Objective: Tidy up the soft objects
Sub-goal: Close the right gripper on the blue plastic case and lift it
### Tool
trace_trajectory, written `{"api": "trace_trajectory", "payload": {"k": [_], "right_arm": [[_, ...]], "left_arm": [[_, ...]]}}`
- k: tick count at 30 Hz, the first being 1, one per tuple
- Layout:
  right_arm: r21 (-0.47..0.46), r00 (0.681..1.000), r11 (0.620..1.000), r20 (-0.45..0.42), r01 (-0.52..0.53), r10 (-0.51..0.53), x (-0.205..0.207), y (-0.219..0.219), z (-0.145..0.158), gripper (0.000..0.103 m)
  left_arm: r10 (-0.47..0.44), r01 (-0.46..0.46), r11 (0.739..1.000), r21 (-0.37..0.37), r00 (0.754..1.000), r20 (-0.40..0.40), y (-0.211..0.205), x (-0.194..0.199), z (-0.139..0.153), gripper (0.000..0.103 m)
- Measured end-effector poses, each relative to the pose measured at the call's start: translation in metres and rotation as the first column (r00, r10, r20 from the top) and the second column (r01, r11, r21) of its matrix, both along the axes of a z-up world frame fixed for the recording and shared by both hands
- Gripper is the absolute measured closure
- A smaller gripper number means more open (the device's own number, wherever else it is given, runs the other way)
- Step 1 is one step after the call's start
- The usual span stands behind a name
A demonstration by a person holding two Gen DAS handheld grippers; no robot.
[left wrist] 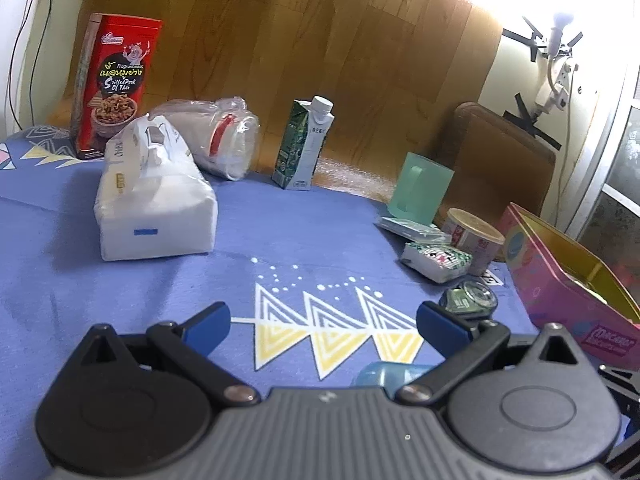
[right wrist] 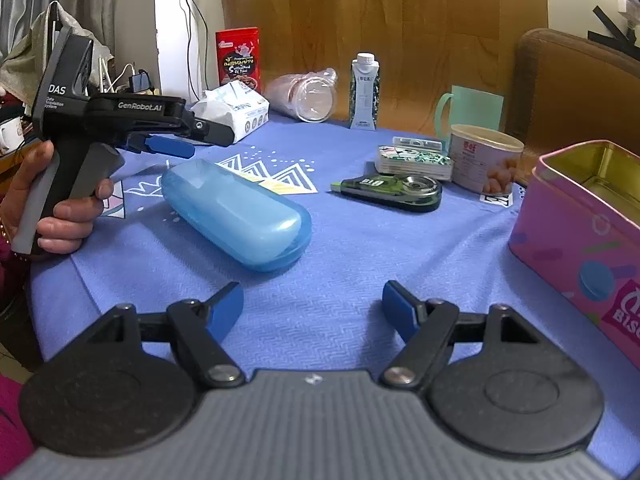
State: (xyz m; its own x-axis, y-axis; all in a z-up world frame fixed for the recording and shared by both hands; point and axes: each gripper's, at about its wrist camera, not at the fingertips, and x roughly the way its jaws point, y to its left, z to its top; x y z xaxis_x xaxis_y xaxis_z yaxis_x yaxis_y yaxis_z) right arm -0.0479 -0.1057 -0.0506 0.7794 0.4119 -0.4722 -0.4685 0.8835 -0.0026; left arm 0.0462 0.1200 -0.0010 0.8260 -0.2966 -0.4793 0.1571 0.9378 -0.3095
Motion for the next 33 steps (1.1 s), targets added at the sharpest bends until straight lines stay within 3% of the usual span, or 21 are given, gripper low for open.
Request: {"api": "trace_trajectory", "payload": {"k": [18,28,33], "right_arm": [[-0.008,1.000,1.000,-0.007,-0.012,0.011,0.007,0.005,0.002,0.024],[-0.062,0.996,0.994,-0.010,-0.086,0.086,0.026,0.028,0.006,0.024],[-0.054,0.992,0.990,-0.012,-0.128,0.128,0.028,0.036,0.005,0.025]], "left_arm": [[-0.062,0.061,0.997,-0.036,0.998,-0.016,-0.001,-0.004,0.001,0.000],[-0.121,0.107,0.980,-0.169,0.989,-0.080,-0.002,-0.013,-0.001,0.001],[-0.162,0.151,0.982,-0.113,0.982,-0.098,-0.024,-0.013,-0.002,0.001]]}}
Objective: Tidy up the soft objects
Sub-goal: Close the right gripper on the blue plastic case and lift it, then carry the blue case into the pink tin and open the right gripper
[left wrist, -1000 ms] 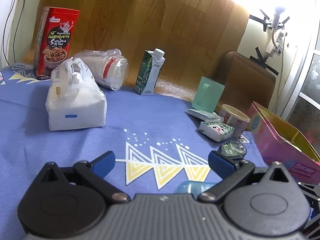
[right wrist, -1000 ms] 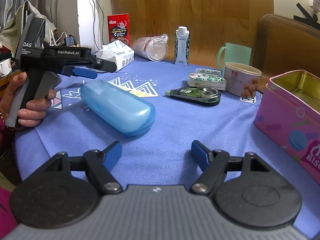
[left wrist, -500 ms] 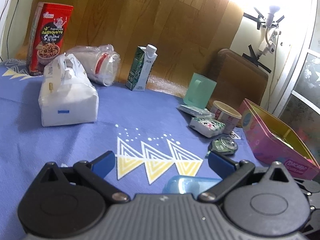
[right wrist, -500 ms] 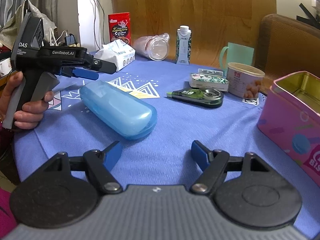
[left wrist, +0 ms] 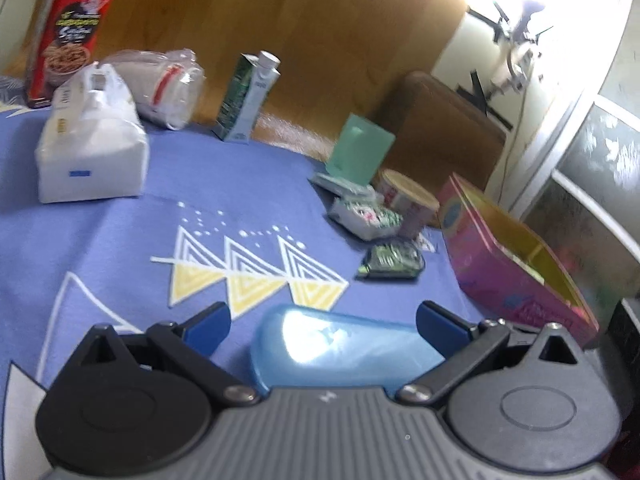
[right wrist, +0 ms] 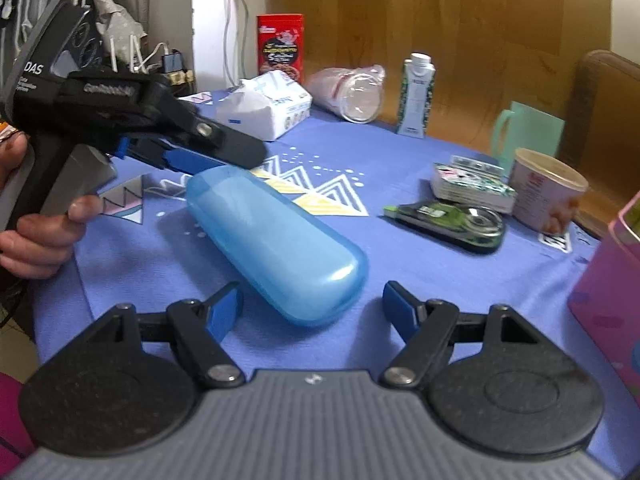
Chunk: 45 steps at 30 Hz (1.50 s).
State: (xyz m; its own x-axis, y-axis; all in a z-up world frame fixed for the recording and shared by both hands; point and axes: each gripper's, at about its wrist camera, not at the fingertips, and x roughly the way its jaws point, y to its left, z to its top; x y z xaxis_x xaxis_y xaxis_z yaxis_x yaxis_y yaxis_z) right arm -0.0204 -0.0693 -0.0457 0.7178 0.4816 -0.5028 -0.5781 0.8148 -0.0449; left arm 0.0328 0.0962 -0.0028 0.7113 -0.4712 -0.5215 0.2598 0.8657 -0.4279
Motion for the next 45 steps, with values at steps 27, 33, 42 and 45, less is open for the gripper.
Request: {"api": "trace_trajectory", "payload": {"k": [27,33,42,45], "right_arm": [[0.002,0.998,0.999,0.033,0.044,-0.044,-0.006,0.008,-0.001,0.036],[0.021,0.993,0.996,0.086,0.085,-0.087,-0.016,0.005,0.003,0.036],[0.073,0.957,0.977,0.195,0.203,-0.213,-0.023,-0.023,0.026,0.036],[0.083,0.933,0.961,0.233,0.264,-0.276,-0.026,-0.039,0.034,0.036]], "left_arm": [[0.001,-0.001,0.997,0.072,1.000,0.000,-0.019,-0.016,-0.004,0.007],[-0.022,0.017,0.995,0.098,0.998,0.054,-0.031,-0.018,0.016,0.008],[-0.124,0.099,0.984,0.151,0.978,0.167,-0.080,0.000,0.060,0.008],[-0.182,0.148,0.974,0.171,0.962,0.205,-0.109,0.009,0.072,0.008]]}}
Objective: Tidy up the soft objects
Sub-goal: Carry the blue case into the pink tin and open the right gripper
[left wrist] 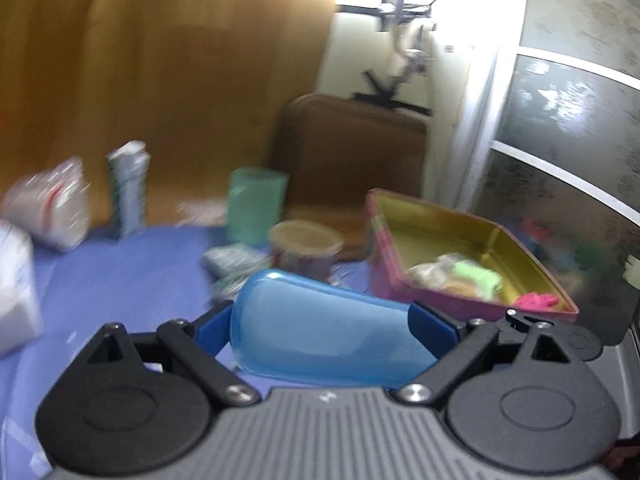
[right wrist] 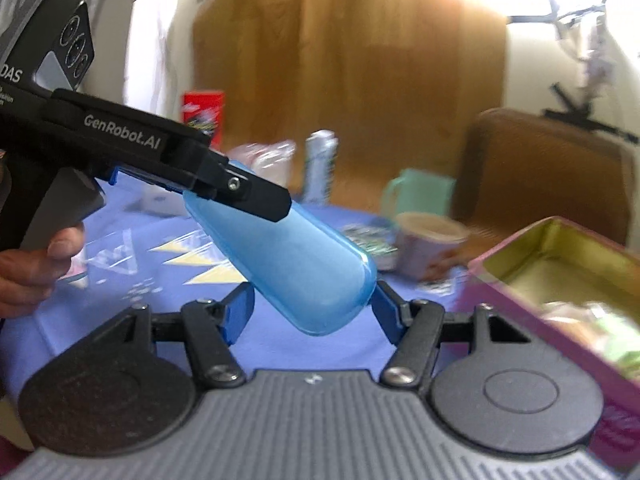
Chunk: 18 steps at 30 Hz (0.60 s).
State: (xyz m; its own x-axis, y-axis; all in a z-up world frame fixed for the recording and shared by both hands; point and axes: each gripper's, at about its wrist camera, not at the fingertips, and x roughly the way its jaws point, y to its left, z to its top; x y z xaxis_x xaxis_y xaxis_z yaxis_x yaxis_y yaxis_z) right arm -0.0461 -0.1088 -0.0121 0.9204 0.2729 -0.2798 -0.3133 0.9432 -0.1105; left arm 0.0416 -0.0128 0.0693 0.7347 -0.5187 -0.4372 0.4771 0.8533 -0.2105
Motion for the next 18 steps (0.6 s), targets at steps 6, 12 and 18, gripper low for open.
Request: {"api": "trace_trajectory", "payload": {"k": [6,12,18], "right_arm": [[0.017,0.983,0.984,0.041,0.178,-0.178,-0.002,-0.046,0.008,0.036],[0.034,0.943,0.944,0.055,0.328,-0.330,-0.012,-0.096,0.005,0.036],[0.032,0.880,0.883,0.072,0.468,-0.469,-0.006,-0.136,-0.001,0.036]], "left_arm": [[-0.145,0.143,0.989,0.042,0.987,0.064,-0.076,0.019,0.015,0.008],[-0.248,0.244,0.968,0.054,0.965,0.084,-0.147,0.036,0.015,0.008],[-0.247,0.238,0.964,0.116,0.966,0.076,-0.210,0.057,0.003,0.001]]}}
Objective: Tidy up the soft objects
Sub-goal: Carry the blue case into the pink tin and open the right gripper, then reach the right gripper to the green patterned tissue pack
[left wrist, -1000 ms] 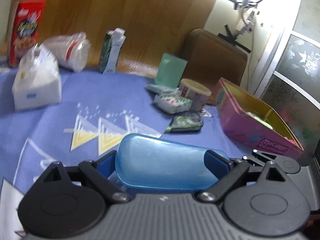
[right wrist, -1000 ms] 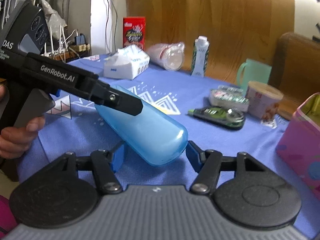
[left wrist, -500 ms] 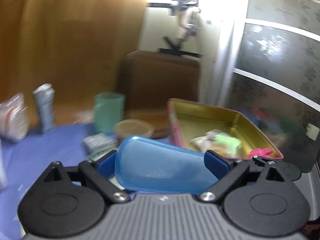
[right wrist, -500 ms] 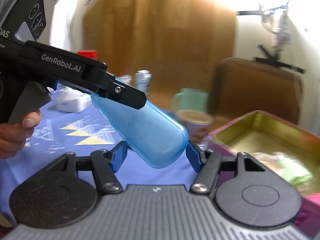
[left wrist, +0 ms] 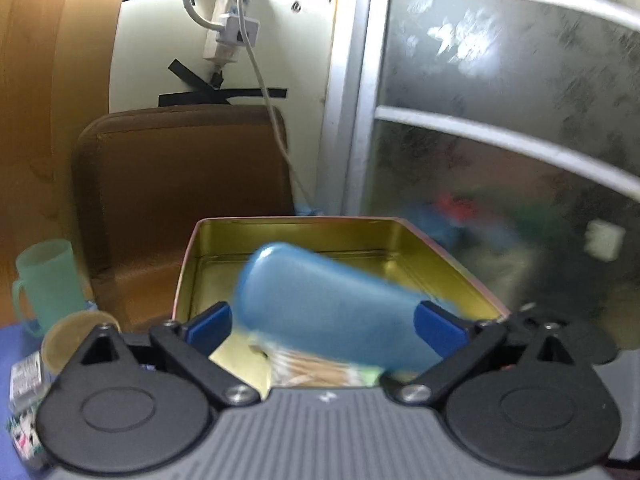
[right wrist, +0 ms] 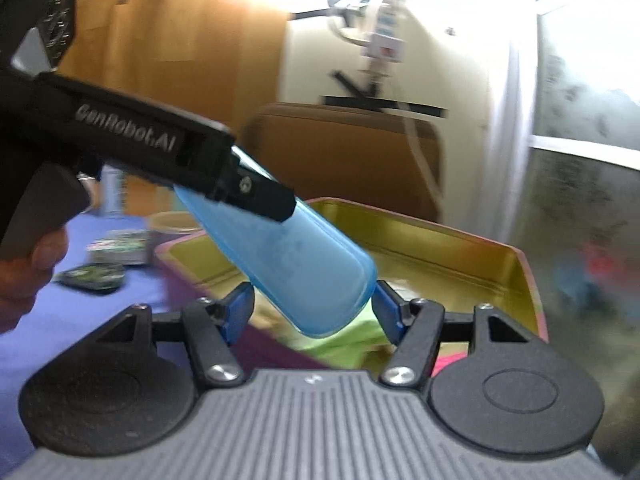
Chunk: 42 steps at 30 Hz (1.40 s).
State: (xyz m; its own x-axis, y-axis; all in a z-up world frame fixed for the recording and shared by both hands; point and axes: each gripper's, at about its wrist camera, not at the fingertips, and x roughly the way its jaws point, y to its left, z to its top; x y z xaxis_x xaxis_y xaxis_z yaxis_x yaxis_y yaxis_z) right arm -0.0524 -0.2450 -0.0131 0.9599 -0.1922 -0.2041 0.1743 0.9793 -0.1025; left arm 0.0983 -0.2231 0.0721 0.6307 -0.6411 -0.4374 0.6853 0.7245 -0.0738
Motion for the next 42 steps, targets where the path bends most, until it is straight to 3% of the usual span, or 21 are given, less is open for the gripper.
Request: {"api": "trace_trajectory", "payload": {"k": [3,7,17,24,27,29,34,36,38,42], "right_arm": [[-0.028,0.986,0.986,-0.028,0.163,-0.164,0.023,-0.015,-0.005,0.036],[0.073,0.991,0.988,-0.023,0.135,-0.134,0.028,-0.028,-0.008,0.036],[0.101,0.995,0.990,-0.007,0.098,-0.098,0.022,-0.016,-0.007,0.036],[0.124,0.998,0.991,0.026,0.059,-0.063,0.010,0.002,-0.001,0.036],[0.111,0.999,0.994,0.044,-0.001,-0.004,0.010,0.021,0.005,0.036],[0.098,0.997,0.993,0.048,-0.058,0.054,0.012,0.037,0.010,0.036],[0.042,0.969,0.968,0.005,-0.248,0.248,0.027,0.093,0.013,0.036],[0.033,0.949,0.950,-0.040,-0.310,0.312,0.040,0.115,0.009,0.036],[0.033,0.931,0.935,-0.084,-0.353,0.354,0.059,0.132,0.005,0.035],[0.064,0.918,0.933,-0.164,-0.355,0.361,0.108,0.149,0.002,0.029]], "left_arm": [[0.085,-0.083,0.996,0.041,0.996,-0.037,-0.014,0.014,-0.008,0.001],[0.110,-0.108,0.993,0.046,0.993,-0.049,-0.001,0.012,-0.013,0.001],[0.125,-0.124,0.992,0.024,0.990,-0.068,0.030,-0.005,-0.014,0.001],[0.164,-0.169,0.983,-0.074,0.984,-0.070,0.114,-0.036,-0.013,0.001],[0.264,-0.268,0.961,-0.071,0.962,-0.071,0.164,-0.042,-0.019,0.001],[0.348,-0.353,0.934,-0.059,0.934,-0.081,0.200,-0.042,-0.025,0.001],[0.559,-0.559,0.829,0.026,0.826,-0.066,0.268,-0.037,-0.052,0.001],[0.597,-0.595,0.803,0.043,0.800,-0.068,0.282,-0.035,-0.064,0.001],[0.598,-0.601,0.799,0.012,0.792,-0.122,0.294,-0.032,-0.067,0.003],[0.588,-0.597,0.801,-0.044,0.799,-0.124,0.301,-0.031,-0.067,0.001]]}}
